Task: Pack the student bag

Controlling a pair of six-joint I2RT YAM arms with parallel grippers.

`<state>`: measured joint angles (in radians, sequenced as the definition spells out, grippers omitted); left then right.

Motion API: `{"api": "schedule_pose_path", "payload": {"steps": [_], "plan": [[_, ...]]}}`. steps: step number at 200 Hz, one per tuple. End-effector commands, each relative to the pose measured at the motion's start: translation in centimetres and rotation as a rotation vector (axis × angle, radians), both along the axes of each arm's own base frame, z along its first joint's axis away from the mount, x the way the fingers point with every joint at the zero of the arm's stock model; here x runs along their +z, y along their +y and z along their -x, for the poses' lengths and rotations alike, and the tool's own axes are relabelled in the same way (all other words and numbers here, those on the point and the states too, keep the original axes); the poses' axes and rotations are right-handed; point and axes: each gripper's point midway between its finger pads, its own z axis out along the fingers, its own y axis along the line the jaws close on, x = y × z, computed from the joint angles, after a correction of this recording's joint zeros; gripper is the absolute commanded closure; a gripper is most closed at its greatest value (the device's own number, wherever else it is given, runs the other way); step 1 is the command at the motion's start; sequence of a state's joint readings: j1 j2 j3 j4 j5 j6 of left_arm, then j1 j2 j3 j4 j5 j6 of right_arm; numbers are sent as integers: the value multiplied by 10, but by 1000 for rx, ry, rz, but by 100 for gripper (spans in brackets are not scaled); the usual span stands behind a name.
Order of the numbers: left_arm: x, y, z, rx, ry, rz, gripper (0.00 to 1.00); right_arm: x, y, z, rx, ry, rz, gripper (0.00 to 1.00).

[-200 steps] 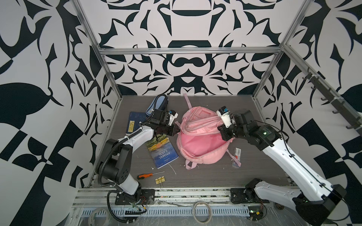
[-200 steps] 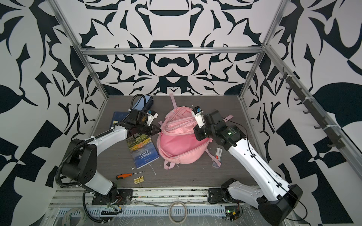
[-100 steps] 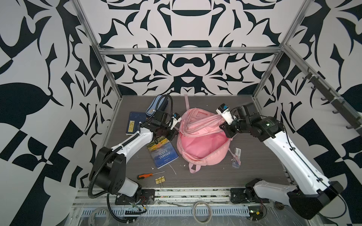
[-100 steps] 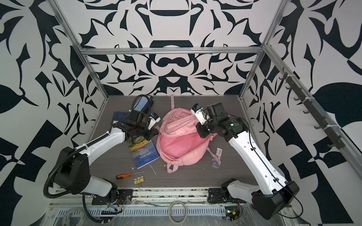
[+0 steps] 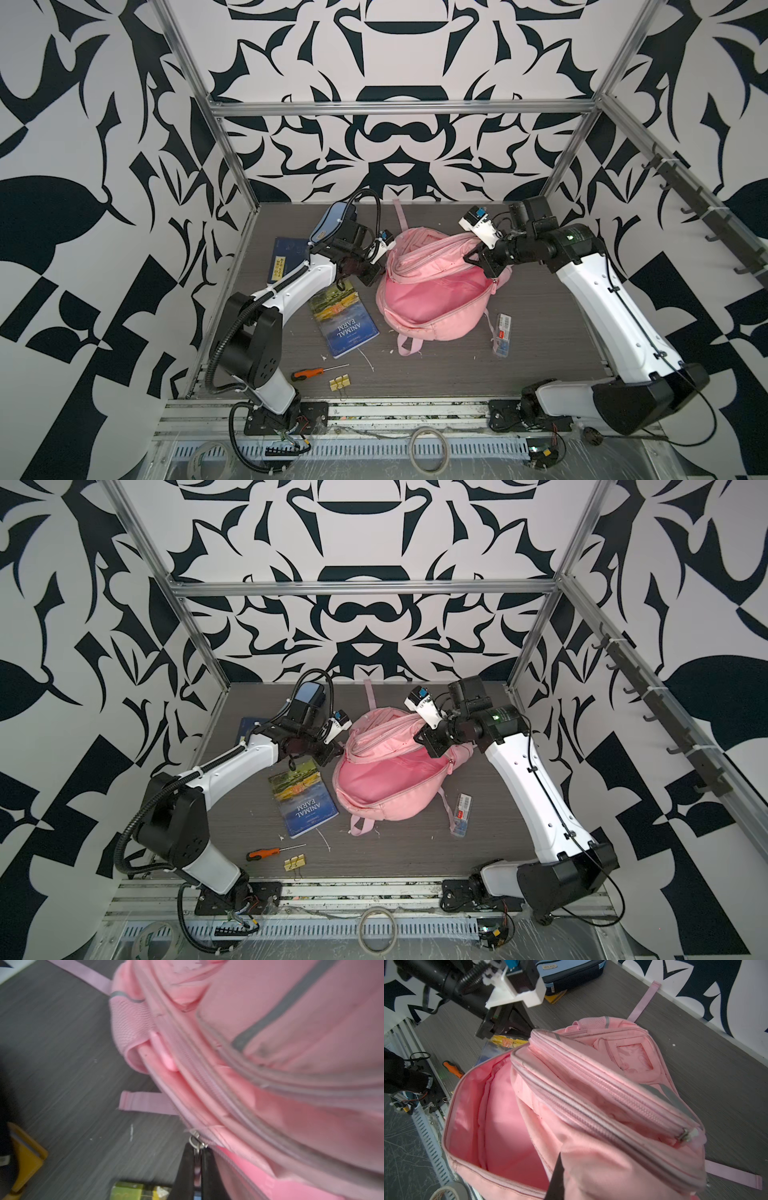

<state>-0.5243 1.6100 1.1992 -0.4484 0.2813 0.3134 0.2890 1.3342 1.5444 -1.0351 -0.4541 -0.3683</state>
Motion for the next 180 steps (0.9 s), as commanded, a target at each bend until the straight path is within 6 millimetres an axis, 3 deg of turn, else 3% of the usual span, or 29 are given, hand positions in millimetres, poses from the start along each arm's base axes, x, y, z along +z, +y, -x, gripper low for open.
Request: {"api": "schedule_pose_path", "payload": {"steps": [1, 22, 40, 78, 98, 134, 180], "plan": [[16, -11, 51, -109, 66, 63, 100, 43, 4, 8, 92, -169, -27, 100], [17, -11, 49, -96, 42, 73, 100, 33, 12, 27, 188, -169, 2, 100], [20, -9, 23, -33, 11, 89, 100, 27, 20, 45, 272, -170, 26, 100], [29, -17, -34, 72, 91, 287, 100, 26, 26, 66, 354, -179, 53, 100], [25, -29, -48, 63, 193, 366, 100, 15, 22, 72, 358, -169, 72, 100], [19, -39, -36, 14, 223, 350, 100, 16, 21, 73, 351, -188, 79, 100], [15, -48, 35, -68, 300, 335, 100, 30, 17, 53, 282, -242, 75, 100]]}}
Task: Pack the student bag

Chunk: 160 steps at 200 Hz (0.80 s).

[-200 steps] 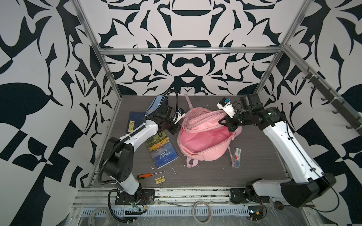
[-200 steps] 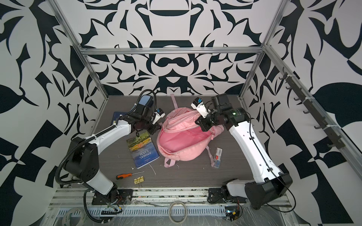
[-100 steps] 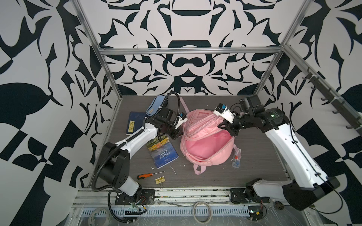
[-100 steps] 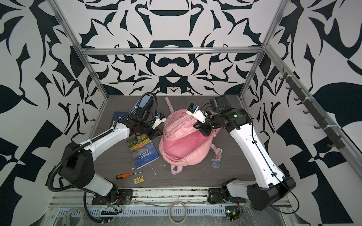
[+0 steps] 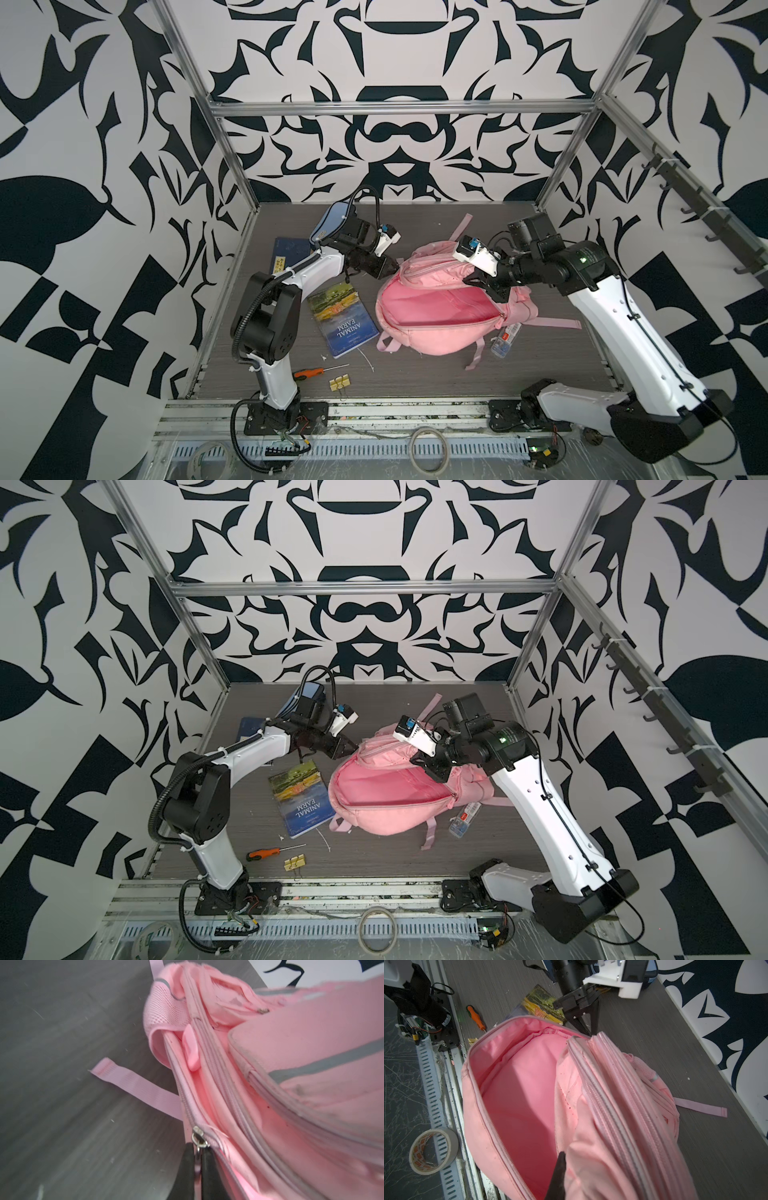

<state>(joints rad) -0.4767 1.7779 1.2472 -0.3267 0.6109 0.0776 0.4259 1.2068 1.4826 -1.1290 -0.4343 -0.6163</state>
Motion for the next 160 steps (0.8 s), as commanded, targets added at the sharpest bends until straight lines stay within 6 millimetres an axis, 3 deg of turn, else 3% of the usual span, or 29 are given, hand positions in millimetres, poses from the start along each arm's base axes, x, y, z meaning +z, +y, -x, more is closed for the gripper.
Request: {"api": "schedule_pose_path", "payload": {"steps": [1, 28, 84, 99, 132, 160], "plan": [[27, -12, 45, -81, 0, 66, 100, 30, 1, -12, -14, -110, -54, 100], [39, -21, 71, -112, 0, 86, 100, 38, 0, -14, -18, -130, -72, 100], [53, -54, 44, -126, -14, 135, 100, 38, 2, -11, 5, -153, -85, 100], [43, -57, 40, -104, 0, 134, 100, 44, 2, -11, 3, -164, -96, 100], [-14, -43, 14, 86, -22, -22, 100, 49, -7, -13, -53, -170, -135, 100], [-8, -44, 21, 139, -1, 16, 100, 39, -17, -26, -139, -162, -131, 100]]}}
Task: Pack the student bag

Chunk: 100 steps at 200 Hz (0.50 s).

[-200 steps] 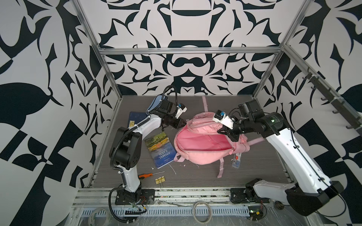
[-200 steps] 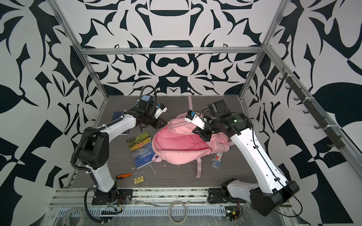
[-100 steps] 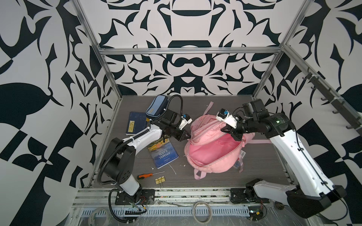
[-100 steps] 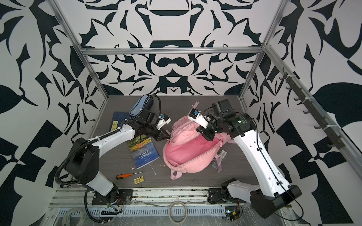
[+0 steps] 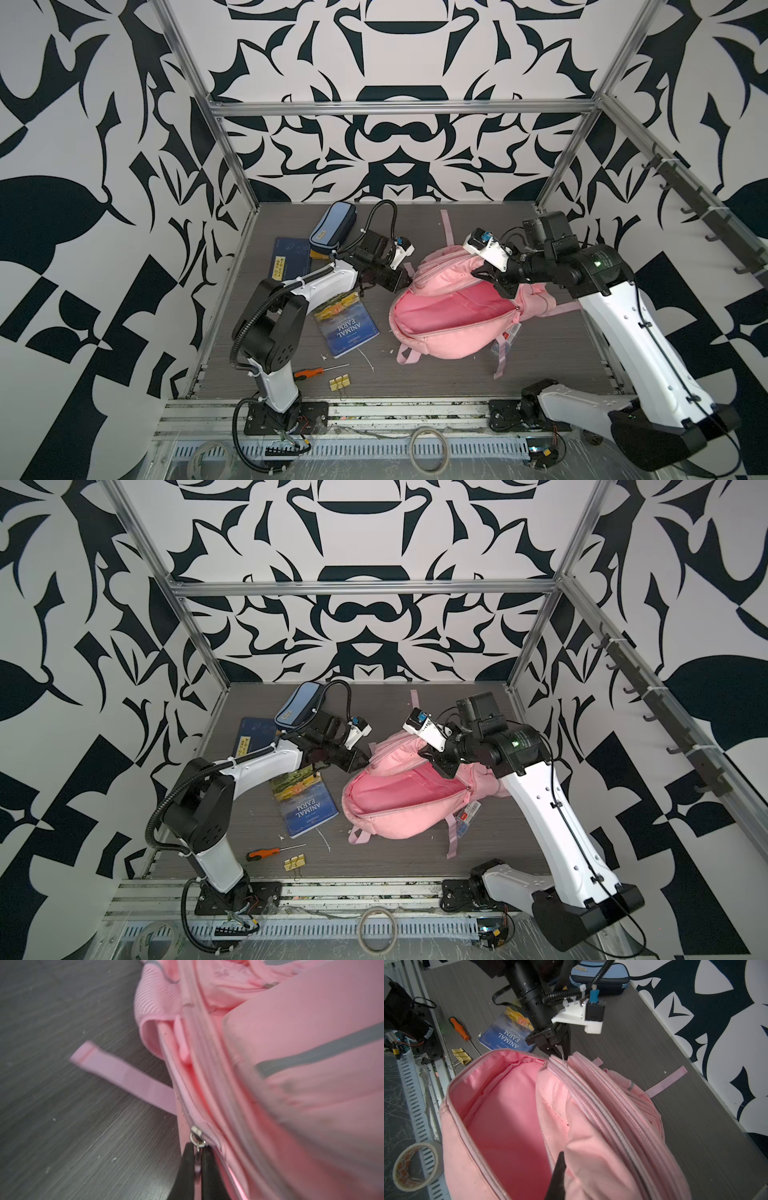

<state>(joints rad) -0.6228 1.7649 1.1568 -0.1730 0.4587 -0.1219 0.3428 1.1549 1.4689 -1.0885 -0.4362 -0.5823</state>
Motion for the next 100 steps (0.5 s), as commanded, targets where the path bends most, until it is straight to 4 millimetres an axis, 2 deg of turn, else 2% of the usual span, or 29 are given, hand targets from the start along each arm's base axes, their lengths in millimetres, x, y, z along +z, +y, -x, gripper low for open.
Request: {"api": "schedule_pose_path", "payload": {"steps": [1, 16, 27, 48, 60, 85, 100], "plan": [[12, -8, -2, 64, -30, 51, 100, 25, 3, -16, -38, -115, -81, 100], [21, -5, 11, 83, -47, 41, 100, 14, -8, -33, -135, -113, -54, 100], [25, 4, 16, 136, -57, 18, 100, 11, -18, -47, -214, -115, -44, 100], [32, 29, 19, 312, -39, -10, 100, 24, -33, -72, -369, -159, -93, 100], [32, 37, 21, 380, -16, -10, 100, 35, -35, -83, -423, -173, -158, 100], [25, 35, 17, 412, 8, -22, 100, 44, -30, -100, -478, -190, -273, 100], [16, 32, 12, 415, 20, -43, 97, 33, -32, -108, -532, -158, -295, 100]]}}
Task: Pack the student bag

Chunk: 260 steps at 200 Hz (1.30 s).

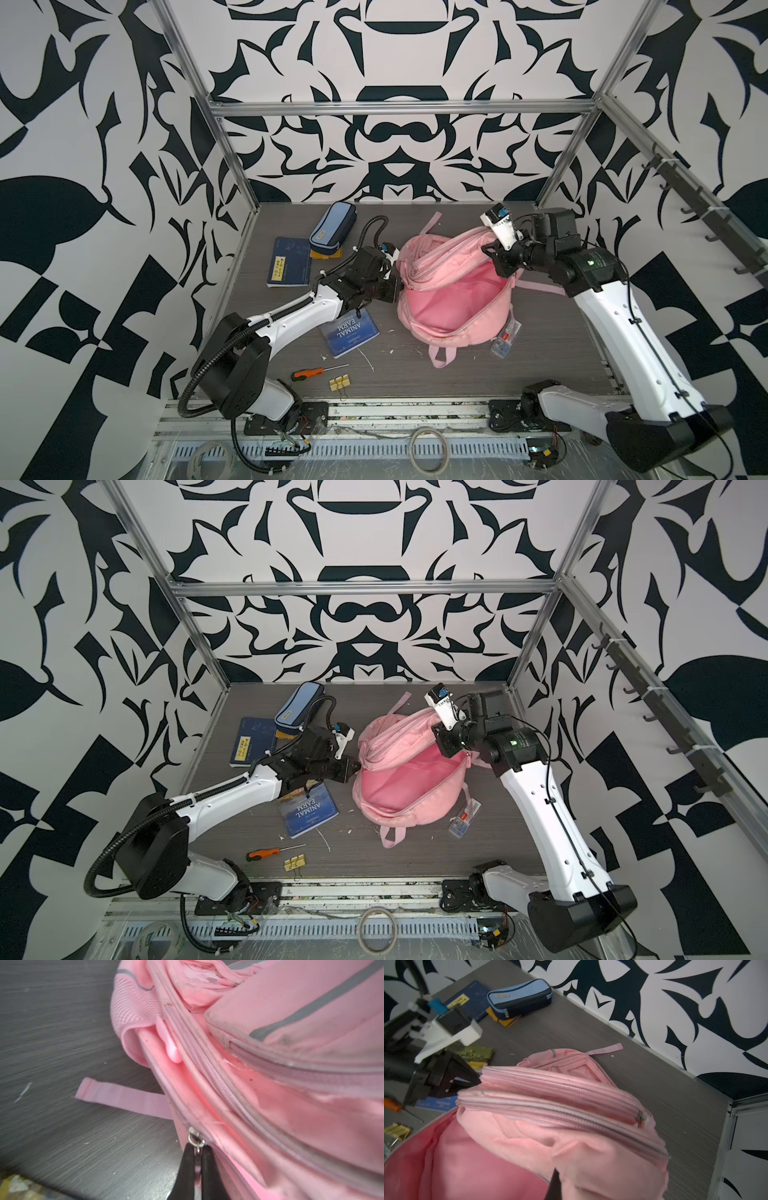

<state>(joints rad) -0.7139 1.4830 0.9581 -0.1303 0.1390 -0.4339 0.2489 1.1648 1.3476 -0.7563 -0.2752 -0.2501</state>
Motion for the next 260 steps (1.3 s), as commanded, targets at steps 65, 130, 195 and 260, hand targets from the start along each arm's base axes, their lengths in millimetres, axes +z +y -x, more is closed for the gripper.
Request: {"api": "schedule_pose_path", "payload": {"steps": [65, 130, 195, 260], "plan": [[2, 11, -4, 48, 99, -59, 37, -81, -41, -20, -449, 104, -117, 100], [-18, 131, 30, 234, 356, -81, 17, -122, -44, 0, -477, 274, -70, 73], [-43, 206, 41, 441, 435, -210, 8, -118, -47, 61, -496, 367, -137, 5], [-72, 237, 42, 586, 537, -132, 5, -75, 85, 68, -81, 298, -108, 4]]}}
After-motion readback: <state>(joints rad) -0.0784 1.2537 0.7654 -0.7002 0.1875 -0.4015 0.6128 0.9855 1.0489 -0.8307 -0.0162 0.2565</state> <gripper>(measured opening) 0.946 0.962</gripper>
